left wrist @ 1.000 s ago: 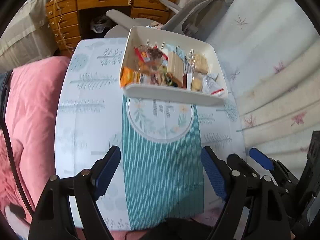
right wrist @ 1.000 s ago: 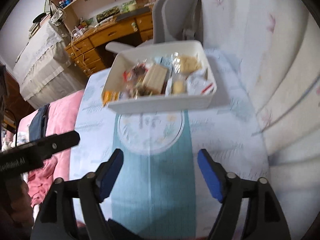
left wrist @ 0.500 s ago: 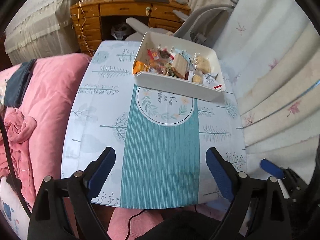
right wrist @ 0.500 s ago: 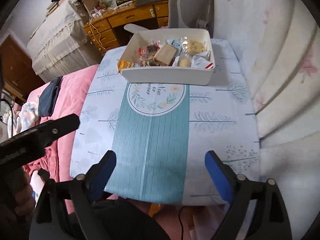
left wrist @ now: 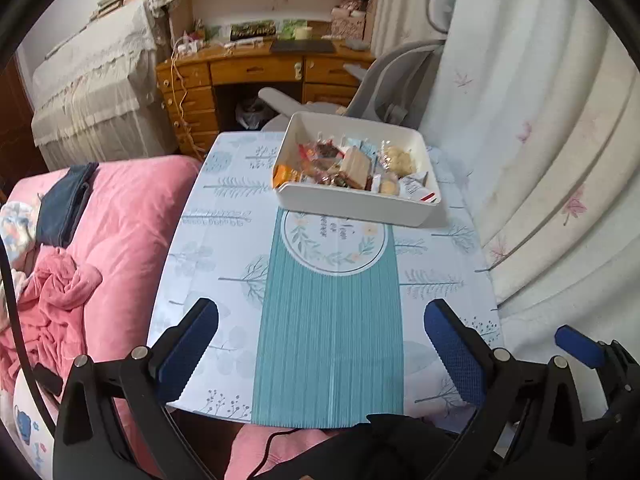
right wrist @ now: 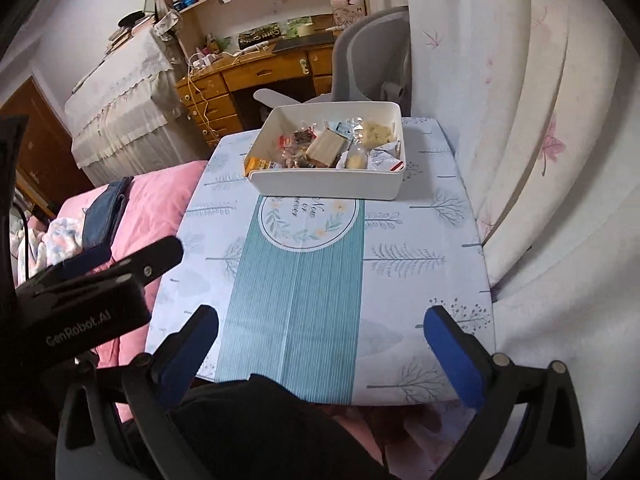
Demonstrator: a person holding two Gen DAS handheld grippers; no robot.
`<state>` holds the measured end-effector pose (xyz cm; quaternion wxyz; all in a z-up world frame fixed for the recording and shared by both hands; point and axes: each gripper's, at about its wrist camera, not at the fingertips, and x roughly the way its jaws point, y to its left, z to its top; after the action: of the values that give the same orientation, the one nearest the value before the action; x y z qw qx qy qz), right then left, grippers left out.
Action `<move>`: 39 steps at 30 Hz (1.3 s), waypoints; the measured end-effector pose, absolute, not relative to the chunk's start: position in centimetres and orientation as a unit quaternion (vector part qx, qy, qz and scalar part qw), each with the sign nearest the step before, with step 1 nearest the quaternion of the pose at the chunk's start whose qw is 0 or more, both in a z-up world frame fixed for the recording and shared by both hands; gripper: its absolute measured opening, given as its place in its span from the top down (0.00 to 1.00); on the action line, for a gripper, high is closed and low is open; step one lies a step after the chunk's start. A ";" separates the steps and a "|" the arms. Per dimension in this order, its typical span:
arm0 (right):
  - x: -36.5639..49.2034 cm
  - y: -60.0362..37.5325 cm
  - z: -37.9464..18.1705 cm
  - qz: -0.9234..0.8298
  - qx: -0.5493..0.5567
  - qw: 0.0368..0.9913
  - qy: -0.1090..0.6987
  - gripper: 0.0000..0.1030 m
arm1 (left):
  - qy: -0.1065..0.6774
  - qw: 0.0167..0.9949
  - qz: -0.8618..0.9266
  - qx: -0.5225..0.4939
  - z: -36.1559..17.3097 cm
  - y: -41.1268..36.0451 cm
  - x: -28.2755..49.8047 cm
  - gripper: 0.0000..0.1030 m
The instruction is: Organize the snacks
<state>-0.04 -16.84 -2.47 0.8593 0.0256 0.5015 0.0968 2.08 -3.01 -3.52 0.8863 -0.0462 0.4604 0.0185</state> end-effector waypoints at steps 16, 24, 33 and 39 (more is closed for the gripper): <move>-1.4 -18.6 -2.5 0.081 0.044 0.863 0.496 0.00 | 0.448 0.893 0.033 -0.006 -3.0 -5.4 0.9 0.01; -1.3 -18.9 -2.7 0.080 0.046 0.863 0.496 0.00 | 0.446 0.894 0.037 -0.008 -3.0 -5.5 0.9 0.01; -0.5 -19.7 -3.0 0.079 0.054 0.856 0.508 0.00 | 0.447 0.893 0.046 -0.010 -2.7 -5.3 1.2 0.01; -0.4 -19.5 -3.2 0.076 0.058 0.855 0.510 0.00 | 0.451 0.892 0.045 -0.011 -3.0 -5.2 1.4 0.01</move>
<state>-0.42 -19.46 -3.18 0.8550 0.0584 0.5097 0.0762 1.36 -5.24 -2.99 0.8916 -0.0109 0.4505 0.0449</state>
